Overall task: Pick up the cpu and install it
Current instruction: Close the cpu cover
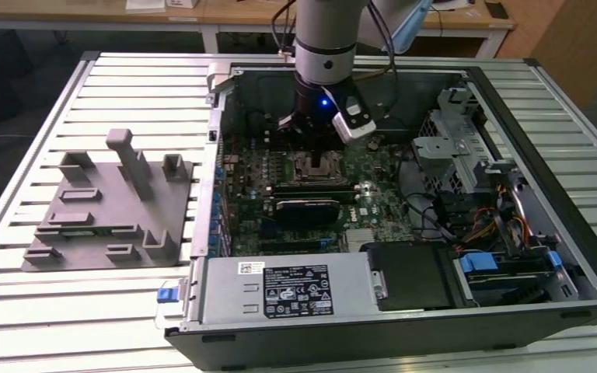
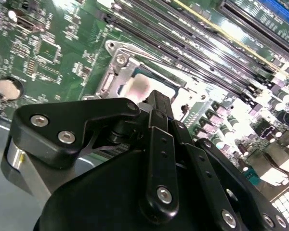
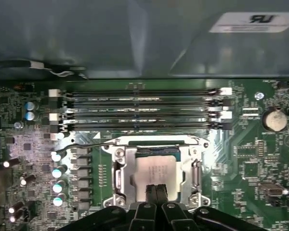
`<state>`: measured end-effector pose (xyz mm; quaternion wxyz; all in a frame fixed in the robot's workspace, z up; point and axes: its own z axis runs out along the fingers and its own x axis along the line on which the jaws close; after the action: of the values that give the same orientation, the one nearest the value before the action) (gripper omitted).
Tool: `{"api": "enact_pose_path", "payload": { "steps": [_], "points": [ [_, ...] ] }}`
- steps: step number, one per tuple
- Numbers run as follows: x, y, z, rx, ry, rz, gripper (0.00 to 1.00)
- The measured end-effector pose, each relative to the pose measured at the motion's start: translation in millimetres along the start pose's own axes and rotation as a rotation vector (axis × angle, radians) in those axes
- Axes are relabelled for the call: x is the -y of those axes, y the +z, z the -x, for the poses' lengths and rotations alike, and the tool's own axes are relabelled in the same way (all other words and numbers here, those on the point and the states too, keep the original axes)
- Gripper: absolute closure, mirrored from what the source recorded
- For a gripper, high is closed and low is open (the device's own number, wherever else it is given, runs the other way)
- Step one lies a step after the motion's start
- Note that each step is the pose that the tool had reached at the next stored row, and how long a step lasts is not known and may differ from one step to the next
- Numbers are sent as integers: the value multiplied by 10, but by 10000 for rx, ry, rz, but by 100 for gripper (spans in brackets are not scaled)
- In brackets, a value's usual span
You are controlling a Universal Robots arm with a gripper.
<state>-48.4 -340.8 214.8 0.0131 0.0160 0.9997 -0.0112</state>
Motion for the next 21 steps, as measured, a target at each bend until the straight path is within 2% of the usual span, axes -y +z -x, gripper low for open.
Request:
{"api": "enact_pose_path", "payload": {
  "steps": [16, 21],
  "points": [
    [5, 83, -219, -2, 0, 27, 89],
    [5, 114, -257, 0, 1, 36, 89]
  ]
}}
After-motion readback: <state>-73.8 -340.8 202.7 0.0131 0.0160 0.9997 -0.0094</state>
